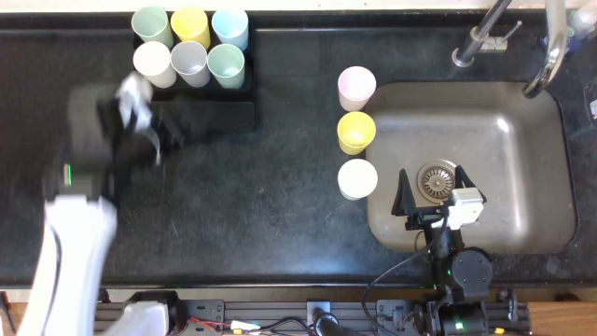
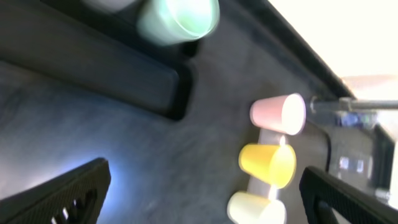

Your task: Store Cups

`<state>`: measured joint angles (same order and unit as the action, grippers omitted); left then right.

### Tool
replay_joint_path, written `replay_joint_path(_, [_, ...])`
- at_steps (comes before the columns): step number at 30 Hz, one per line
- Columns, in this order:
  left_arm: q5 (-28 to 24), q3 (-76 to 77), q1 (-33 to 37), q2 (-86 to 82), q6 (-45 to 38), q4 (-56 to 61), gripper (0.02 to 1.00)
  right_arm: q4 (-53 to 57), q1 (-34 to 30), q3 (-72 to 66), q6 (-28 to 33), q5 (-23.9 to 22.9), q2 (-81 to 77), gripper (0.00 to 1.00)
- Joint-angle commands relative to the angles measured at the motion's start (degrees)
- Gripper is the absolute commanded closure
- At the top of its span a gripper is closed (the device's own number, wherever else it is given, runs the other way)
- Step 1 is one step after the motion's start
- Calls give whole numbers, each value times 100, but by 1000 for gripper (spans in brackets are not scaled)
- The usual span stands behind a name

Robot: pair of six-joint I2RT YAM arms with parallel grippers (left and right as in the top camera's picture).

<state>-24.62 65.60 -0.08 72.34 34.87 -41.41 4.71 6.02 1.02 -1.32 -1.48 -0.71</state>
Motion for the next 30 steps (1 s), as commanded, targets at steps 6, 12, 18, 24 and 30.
replay_joint_path(6, [1753, 4065, -2553, 3209, -1126, -1414, 23, -31, -15, -74, -22, 42, 50, 3])
replay_joint_path(12, [3058, 4478, -3812, 4172, -826, -1283, 20, -31, -15, -74, -22, 42, 50, 5])
replay_joint_path(18, [3333, 5270, -3982, 4878, -455, -1364, 23, -31, -15, -74, -22, 42, 50, 3])
replay_joint_path(24, [3399, 6249, -3904, 5578, -131, -1714, 20, -31, -15, -74, -22, 42, 50, 5])
replay_joint_path(30, [3316, 6317, -3775, 5939, 420, -1899, 20, -31, -15, -74, -22, 42, 50, 5])
